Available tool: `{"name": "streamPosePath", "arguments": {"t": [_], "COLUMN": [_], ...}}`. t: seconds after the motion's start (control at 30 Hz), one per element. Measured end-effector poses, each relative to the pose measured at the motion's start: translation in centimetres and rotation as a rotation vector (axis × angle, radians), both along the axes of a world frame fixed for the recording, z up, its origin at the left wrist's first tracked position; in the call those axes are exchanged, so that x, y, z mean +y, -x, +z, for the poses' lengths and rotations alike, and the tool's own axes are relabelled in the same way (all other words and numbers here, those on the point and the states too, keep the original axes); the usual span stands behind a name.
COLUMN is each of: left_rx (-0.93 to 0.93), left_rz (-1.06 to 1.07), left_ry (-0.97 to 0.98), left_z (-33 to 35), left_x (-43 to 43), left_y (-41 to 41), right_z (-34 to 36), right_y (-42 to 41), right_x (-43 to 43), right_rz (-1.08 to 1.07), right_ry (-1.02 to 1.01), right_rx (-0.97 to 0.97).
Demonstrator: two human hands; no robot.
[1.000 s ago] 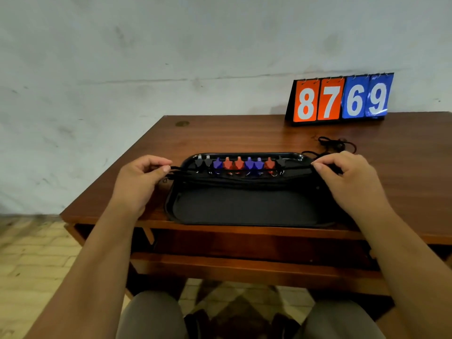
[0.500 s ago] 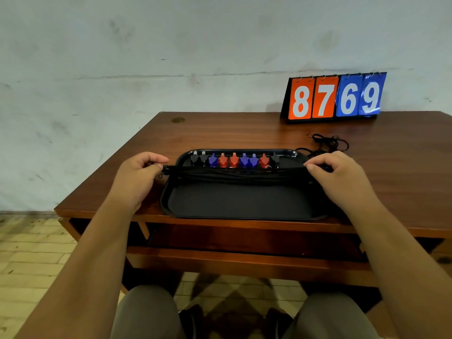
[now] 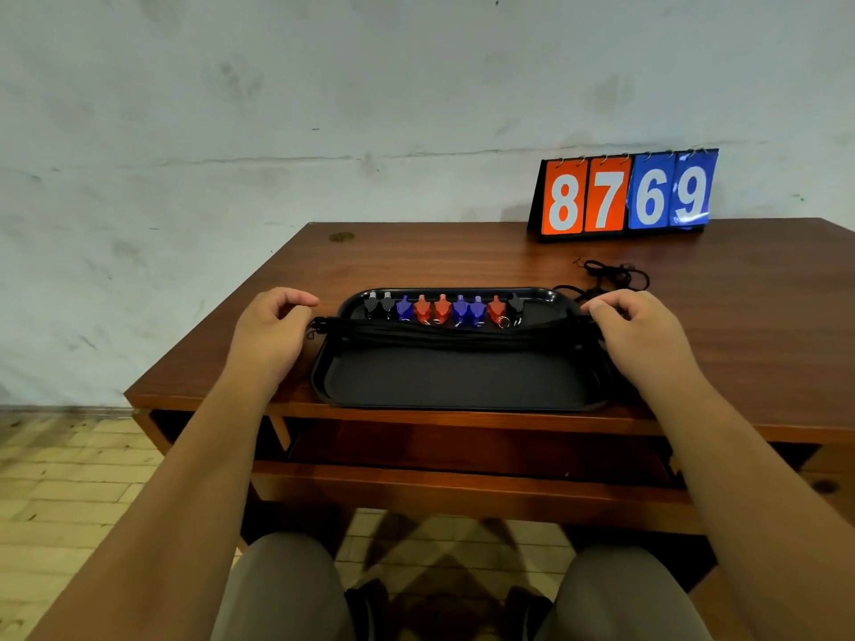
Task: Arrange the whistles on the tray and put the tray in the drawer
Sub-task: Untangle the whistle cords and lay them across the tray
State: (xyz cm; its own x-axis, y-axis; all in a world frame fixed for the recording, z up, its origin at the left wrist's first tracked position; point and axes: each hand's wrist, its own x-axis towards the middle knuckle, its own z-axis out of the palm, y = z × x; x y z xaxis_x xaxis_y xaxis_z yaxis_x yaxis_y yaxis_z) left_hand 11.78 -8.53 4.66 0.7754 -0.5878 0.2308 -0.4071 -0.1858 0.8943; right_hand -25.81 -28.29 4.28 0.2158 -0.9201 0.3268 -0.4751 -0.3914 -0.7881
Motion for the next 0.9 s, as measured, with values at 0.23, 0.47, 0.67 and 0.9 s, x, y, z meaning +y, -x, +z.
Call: {"name": "streamPosePath", "arguments": {"t": [0.23,0.47,0.67,0.9], "left_rx": [-0.595,-0.704,-0.718,-0.618], "left_rz": [0.037,-0.384,-0.631,-0.721], "left_ry": [-0.252,-0.272,-0.280,-0.317], "left_z": [1.2,5.0,8.0,7.3], "left_x": [0.1,-3.9,-9.5,-18.2], "left_y": [2.2,8.3,13.8,18.4], "right_z": [0.7,4.0,2.4,0.3], "right_y": [-0.1,1.7,4.2,4.4], "right_x": [-0.4,-3.2,-6.1,-8.0], "right_rz": [-0.008,-0.007,-0.104,-0.081], "right_ry": [-0.096,-0.223,-0.167,-0.125], "right_rx": [-0.091,-0.149,0.004,0.034]}}
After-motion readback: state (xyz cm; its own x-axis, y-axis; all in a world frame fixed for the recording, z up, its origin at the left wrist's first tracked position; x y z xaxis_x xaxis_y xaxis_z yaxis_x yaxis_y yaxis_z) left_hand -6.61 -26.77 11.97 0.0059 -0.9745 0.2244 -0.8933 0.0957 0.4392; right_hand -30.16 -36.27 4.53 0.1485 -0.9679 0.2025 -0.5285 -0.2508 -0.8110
